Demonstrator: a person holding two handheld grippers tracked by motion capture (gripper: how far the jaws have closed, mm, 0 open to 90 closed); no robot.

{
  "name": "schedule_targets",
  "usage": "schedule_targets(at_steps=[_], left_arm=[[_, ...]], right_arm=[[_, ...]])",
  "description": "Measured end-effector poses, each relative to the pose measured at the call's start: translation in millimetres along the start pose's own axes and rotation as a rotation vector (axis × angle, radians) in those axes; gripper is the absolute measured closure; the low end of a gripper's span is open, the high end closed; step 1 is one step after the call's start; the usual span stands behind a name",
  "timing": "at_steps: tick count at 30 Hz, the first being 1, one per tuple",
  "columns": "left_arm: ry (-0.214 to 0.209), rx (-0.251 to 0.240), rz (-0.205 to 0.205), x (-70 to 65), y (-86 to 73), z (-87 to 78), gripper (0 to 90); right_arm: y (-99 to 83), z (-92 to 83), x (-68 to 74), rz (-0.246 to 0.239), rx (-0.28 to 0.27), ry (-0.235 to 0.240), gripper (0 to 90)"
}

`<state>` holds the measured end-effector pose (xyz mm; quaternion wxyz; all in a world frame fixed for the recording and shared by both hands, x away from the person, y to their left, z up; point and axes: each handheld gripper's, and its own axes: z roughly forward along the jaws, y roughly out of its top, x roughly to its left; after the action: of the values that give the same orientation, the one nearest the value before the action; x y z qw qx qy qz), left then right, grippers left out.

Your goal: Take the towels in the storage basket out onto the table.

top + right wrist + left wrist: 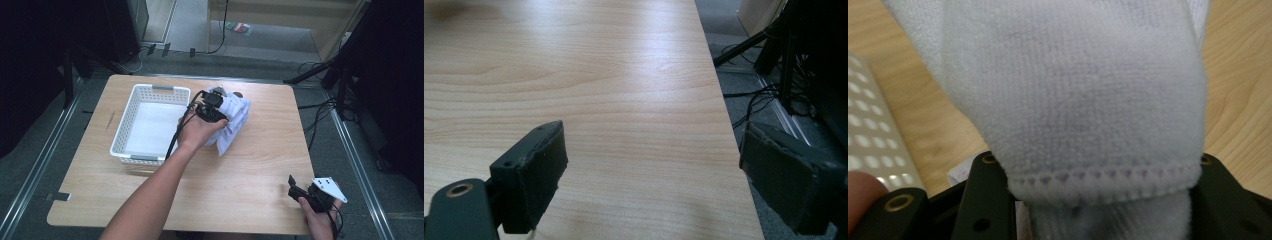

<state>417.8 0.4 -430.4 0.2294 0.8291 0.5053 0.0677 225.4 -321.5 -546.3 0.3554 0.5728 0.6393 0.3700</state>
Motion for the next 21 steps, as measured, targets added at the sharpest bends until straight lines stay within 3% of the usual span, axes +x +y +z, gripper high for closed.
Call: schedule_targets(at_steps=[2,5,8,9,11,12,13,14,18,21], left_arm=[[-0.006,0.008,0.001,-3.0,-2.4,8.2,52.9],[-0.062,0.015,-0.038,-6.3,-5.2,19.0,51.4],[-0.083,0.01,-0.041,-10.2,-6.1,22.6,44.1],[-0.083,0.014,-0.025,-14.7,-6.5,23.8,38.4],[-0.122,0.041,-0.051,-16.3,-4.9,24.8,16.5],[-0.122,0.041,-0.051,-16.3,-4.9,24.8,8.4],[-0.147,0.049,-0.071,-16.4,-4.3,23.1,4.0],[-0.13,0.048,-0.066,-15.7,-4.3,21.0,0.0],[-0.08,0.038,-0.054,-10.2,-6.9,13.2,0.0],[-0.067,0.023,-0.054,-2.9,-8.5,6.0,0.0]], right_arm=[[0.0,0.0,-0.1,0.0,0.0,0.001,11.8],[0.0,0.0,0.0,0.0,0.0,0.0,11.8],[0.0,0.0,-0.1,0.002,0.0,0.001,11.8],[0.0,-0.1,-0.1,0.002,0.0,0.001,11.8],[0.0,0.0,-0.1,0.002,0.0,0.002,11.8],[0.0,-0.1,-0.2,0.001,0.0,0.002,11.8],[0.0,-0.1,-0.2,0.001,0.0,0.002,11.8],[0.0,0.0,-0.2,0.0,0.0,0.002,11.8],[-0.1,0.0,-0.2,-0.003,-0.002,0.002,11.8],[0.0,0.1,0.1,-0.002,0.0,0.001,11.8]])
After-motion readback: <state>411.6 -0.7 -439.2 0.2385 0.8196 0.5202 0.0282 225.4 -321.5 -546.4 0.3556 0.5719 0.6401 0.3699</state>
